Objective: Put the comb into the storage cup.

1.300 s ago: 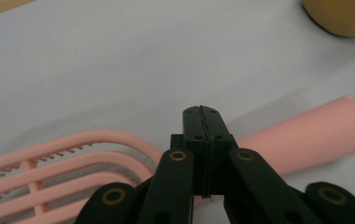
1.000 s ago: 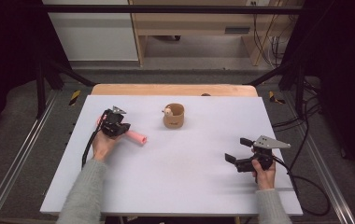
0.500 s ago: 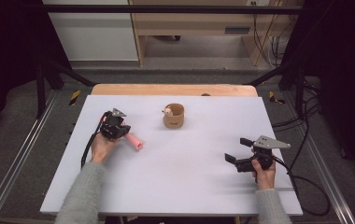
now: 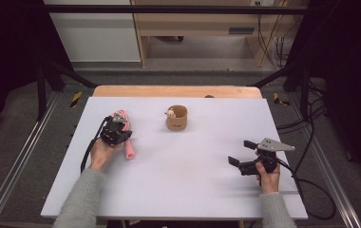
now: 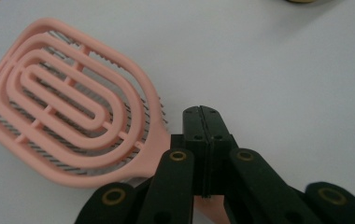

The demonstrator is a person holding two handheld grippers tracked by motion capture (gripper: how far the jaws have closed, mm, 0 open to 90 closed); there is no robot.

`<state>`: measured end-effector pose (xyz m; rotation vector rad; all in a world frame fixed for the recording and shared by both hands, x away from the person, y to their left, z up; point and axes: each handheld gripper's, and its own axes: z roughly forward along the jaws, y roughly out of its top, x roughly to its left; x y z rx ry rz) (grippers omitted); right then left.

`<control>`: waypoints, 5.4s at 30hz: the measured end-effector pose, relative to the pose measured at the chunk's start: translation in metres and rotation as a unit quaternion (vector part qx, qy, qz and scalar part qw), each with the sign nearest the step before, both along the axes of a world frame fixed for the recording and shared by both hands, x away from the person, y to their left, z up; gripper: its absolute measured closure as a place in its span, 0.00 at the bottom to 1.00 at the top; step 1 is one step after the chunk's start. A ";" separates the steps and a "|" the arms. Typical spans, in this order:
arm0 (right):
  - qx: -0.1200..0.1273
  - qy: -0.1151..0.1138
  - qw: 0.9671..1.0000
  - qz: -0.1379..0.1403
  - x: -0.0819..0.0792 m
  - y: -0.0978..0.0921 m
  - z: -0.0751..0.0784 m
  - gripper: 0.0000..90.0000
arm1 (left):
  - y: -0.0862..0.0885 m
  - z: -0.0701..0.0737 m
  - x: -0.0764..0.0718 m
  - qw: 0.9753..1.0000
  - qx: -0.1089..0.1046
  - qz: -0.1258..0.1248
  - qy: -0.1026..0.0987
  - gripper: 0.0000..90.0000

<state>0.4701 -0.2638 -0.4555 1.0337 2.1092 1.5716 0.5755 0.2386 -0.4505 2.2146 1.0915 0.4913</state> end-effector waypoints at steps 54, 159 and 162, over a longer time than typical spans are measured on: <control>-0.001 0.000 1.000 0.001 0.000 0.001 0.000 0.00 | 0.031 0.031 -0.038 0.995 -0.064 0.065 -0.038 0.31; 0.000 0.001 1.000 0.000 0.000 0.000 0.000 0.00 | 0.024 -0.006 0.010 0.995 0.015 0.058 0.086 0.74; 0.000 0.001 1.000 0.000 0.000 0.000 0.000 0.00 | 0.023 -0.006 0.010 0.995 0.020 0.056 0.084 0.76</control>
